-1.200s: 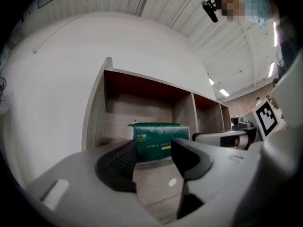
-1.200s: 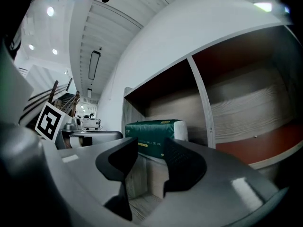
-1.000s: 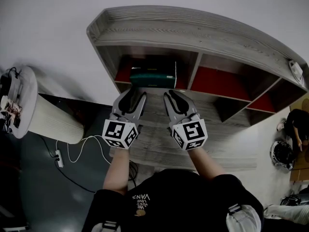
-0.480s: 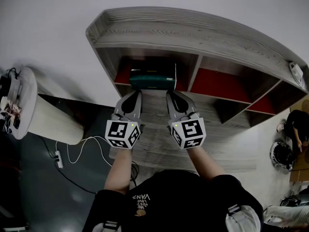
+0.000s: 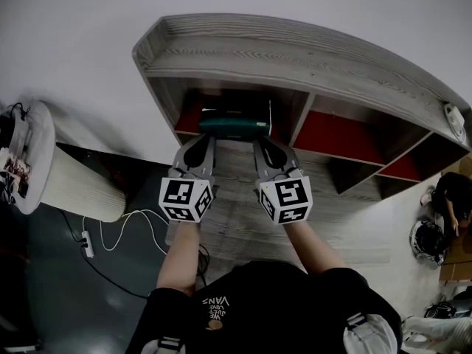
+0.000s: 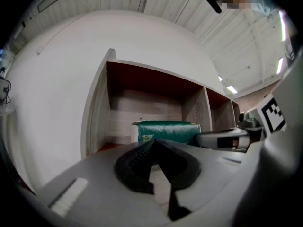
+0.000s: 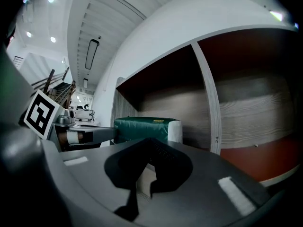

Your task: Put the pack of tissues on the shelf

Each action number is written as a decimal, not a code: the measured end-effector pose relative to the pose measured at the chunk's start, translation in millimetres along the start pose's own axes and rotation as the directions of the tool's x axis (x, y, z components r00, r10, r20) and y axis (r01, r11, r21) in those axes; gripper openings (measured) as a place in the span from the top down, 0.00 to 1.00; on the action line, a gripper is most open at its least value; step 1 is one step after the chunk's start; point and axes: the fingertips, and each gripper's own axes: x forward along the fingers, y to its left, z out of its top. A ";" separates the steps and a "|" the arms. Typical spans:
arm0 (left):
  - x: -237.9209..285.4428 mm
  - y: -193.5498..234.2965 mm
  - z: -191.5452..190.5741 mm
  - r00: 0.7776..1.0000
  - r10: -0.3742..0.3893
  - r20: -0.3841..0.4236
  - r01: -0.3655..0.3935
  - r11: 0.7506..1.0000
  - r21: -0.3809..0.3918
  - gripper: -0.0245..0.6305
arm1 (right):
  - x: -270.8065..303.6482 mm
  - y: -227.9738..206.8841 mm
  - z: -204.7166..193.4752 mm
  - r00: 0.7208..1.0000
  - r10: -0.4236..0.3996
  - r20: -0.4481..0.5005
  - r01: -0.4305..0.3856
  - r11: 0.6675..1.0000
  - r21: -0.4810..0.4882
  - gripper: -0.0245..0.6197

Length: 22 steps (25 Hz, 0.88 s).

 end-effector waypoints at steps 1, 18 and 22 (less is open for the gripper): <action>1.6 1.8 0.0 1.000 0.002 -0.001 -0.002 1.000 -0.001 0.89 | 2.0 0.1 0.0 1.000 0.001 -0.001 -0.001 1.000 -0.002 0.96; 25.9 24.9 0.1 0.999 0.016 -0.044 -0.015 1.000 0.002 0.89 | 30.9 0.9 2.0 0.999 0.017 -0.039 -0.018 1.000 -0.022 0.96; 27.3 25.8 -1.1 0.999 0.017 -0.050 -0.017 1.000 0.001 0.89 | 32.6 3.5 1.5 0.999 0.024 -0.048 -0.025 1.000 -0.015 0.96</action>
